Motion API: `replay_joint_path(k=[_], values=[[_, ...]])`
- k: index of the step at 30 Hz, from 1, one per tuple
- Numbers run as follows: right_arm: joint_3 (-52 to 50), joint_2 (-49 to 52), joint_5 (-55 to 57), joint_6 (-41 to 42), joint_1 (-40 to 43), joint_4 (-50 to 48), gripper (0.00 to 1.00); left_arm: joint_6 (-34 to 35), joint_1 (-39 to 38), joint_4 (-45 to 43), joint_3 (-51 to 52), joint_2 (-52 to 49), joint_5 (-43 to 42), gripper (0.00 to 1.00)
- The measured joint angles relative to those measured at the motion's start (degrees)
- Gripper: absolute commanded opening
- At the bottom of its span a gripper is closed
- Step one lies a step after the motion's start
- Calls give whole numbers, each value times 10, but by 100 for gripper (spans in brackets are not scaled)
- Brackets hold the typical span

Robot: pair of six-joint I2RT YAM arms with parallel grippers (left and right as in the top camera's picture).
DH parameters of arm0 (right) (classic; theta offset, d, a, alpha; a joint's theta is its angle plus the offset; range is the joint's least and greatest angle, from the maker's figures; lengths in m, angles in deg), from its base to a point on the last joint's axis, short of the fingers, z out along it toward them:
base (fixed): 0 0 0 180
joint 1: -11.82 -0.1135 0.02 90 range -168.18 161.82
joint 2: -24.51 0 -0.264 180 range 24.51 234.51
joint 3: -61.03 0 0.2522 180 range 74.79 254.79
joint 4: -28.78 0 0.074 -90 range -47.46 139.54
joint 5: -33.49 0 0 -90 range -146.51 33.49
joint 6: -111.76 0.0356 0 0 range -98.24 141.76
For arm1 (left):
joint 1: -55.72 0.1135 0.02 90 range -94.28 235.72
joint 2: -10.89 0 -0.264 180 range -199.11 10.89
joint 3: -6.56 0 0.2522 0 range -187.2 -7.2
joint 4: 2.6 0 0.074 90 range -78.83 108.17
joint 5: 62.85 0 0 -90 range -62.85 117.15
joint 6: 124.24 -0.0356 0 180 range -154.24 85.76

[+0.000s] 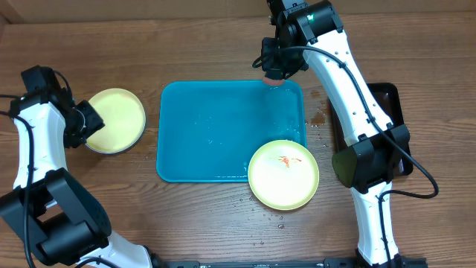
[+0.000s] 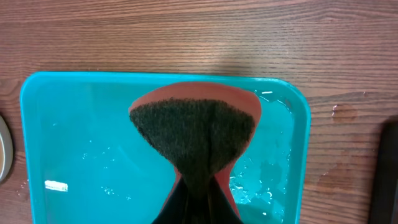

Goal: Clean dirty plates on tray and stack at the side
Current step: 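Lift yellow plate with left gripper and stack it on white plate, then reach left gripper to second yellow plate rim and drag it left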

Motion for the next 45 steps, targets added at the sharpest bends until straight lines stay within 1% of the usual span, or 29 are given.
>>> replay_joint_path(k=[3, 7, 9, 12, 18, 22, 26, 29, 32, 34, 38, 41, 45], values=[[0, 0, 0, -2, 0, 4, 4, -1, -3, 9, -5, 0, -23, 51], [0, 0, 0, -8, 0, 4, 4, -25, -15, 35, -28, 0, -79, 58], [0, 0, 0, -8, 0, 4, 4, -42, -37, 45, -36, 0, -117, 61], [0, 0, 0, -10, 1, 4, 4, -76, -100, 56, -37, 0, -172, 65], [0, 0, -5, -11, 9, 6, 4, -105, -264, 32, -32, -3, -242, 66], [0, 0, -5, -12, 14, 7, 4, -108, -362, 10, -30, -25, -263, 68], [0, 0, -5, -12, 16, 10, 4, -116, -436, 4, -30, -67, -269, 67], [0, 0, -6, -12, 16, 15, 4, -121, -463, 3, -29, -102, -271, 66], [0, 0, -7, -12, 16, 16, 4, -143, -477, 2, -26, -133, -288, 66], [0, 0, -9, -12, 16, 16, 4, -170, -479, 3, -24, -143, -309, 65], [0, 0, -9, -13, 16, 16, 4, -205, -479, 9, -23, -145, -327, 63], [0, 0, -9, -12, 16, 16, 4, -218, -479, 20, -23, -145, -326, 61], [0, 0, -9, -12, 16, 16, 4, -222, -479, 29, -23, -145, -326, 57]])
